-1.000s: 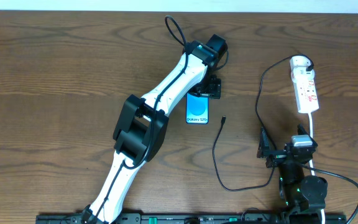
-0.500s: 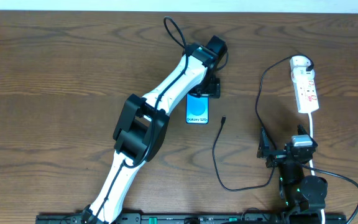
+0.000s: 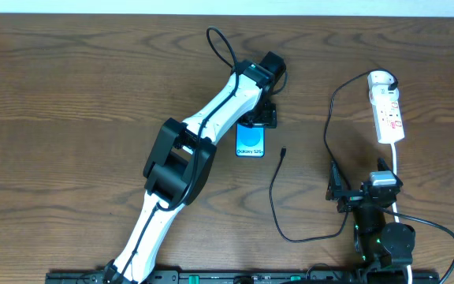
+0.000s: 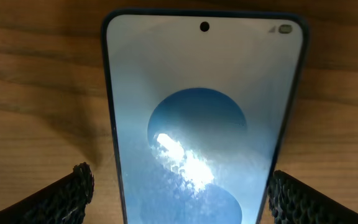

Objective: Plug charger to phone and switch on socket
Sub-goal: 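Close the left gripper on the phone's sides and grip it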

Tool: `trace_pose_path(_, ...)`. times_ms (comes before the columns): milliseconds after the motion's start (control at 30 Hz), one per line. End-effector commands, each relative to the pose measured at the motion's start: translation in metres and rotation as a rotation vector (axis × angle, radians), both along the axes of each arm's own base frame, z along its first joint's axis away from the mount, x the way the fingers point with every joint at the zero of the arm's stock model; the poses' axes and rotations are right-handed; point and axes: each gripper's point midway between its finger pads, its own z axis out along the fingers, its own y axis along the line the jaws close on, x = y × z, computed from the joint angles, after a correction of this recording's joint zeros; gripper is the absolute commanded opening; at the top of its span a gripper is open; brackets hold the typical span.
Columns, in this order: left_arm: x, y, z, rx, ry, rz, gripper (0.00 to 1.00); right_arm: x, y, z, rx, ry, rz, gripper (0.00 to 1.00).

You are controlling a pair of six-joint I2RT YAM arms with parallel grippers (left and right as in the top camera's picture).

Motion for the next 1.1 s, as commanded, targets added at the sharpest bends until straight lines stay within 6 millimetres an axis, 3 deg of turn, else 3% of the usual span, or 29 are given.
trace_pose_path(0, -0.002, 0.006, -0.007, 0.021, 0.005, 0.027, 0.92, 0.000, 0.000, -0.002, -0.015, 0.004, 0.002, 0.99)
trace_pose_path(200, -0.010, 0.005, -0.018, 0.029, 0.019, 0.027, 0.92, 0.000, 0.000, -0.002, -0.015, 0.004, 0.002, 0.99)
trace_pose_path(767, -0.021, -0.014, -0.017, 0.006, 0.028, -0.023, 0.92, 0.000, 0.000, -0.002, -0.015, 0.004, 0.002, 0.99)
trace_pose_path(1067, -0.018, -0.007, -0.017, 0.045, 0.004, -0.022, 0.92, 0.000, 0.000, -0.002, -0.015, 0.004, 0.002, 0.99)
